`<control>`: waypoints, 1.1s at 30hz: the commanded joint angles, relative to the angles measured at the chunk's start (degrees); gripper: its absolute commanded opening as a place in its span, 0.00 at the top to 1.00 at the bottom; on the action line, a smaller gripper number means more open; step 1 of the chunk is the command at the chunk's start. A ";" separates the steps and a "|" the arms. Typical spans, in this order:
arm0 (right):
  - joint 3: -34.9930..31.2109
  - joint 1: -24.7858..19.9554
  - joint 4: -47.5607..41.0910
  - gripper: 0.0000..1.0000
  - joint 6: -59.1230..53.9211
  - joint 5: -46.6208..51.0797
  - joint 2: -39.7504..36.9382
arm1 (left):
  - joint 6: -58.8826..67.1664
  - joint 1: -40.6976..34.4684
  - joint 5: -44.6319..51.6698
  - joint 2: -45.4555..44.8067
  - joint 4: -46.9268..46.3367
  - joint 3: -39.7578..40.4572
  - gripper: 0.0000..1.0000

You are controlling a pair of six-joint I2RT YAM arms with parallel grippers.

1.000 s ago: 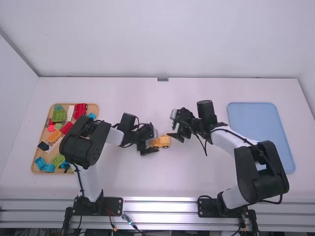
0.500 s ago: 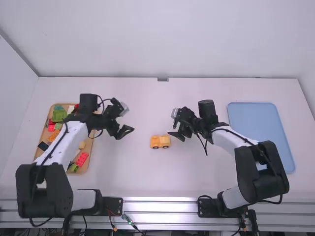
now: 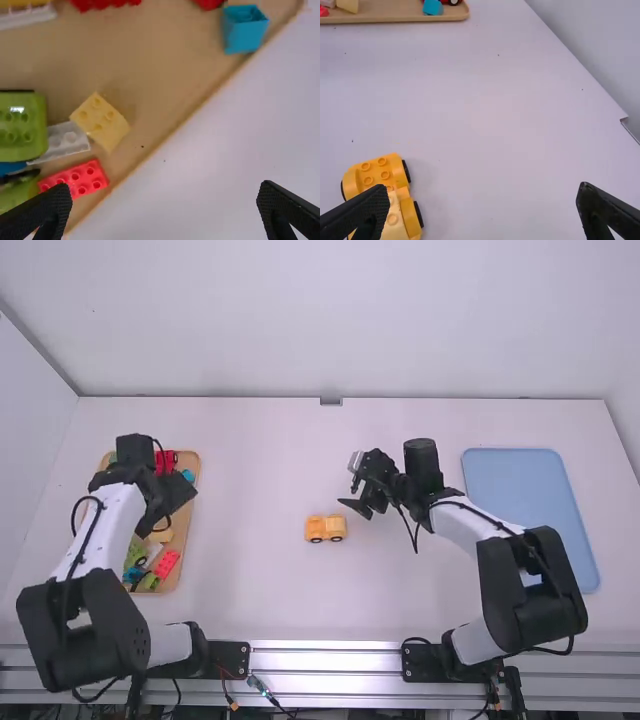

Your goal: Assemble lego blocks to make yellow taxi

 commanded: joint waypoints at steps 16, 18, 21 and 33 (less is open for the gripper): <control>0.96 -0.15 0.22 0.01 2.08 -0.11 -0.61 | -7.87 0.04 -0.98 5.14 5.53 2.60 0.02; 0.96 -0.17 0.42 0.01 2.10 -0.11 -0.61 | -9.11 0.07 -2.54 5.14 4.92 2.73 0.03; 0.96 -0.15 1.36 0.01 3.13 -0.04 -0.61 | -10.29 0.22 -4.94 6.69 2.84 4.07 0.03; 0.96 -0.17 1.66 0.01 5.05 0.96 -0.61 | -14.43 3.78 -4.66 18.12 -3.34 9.16 0.12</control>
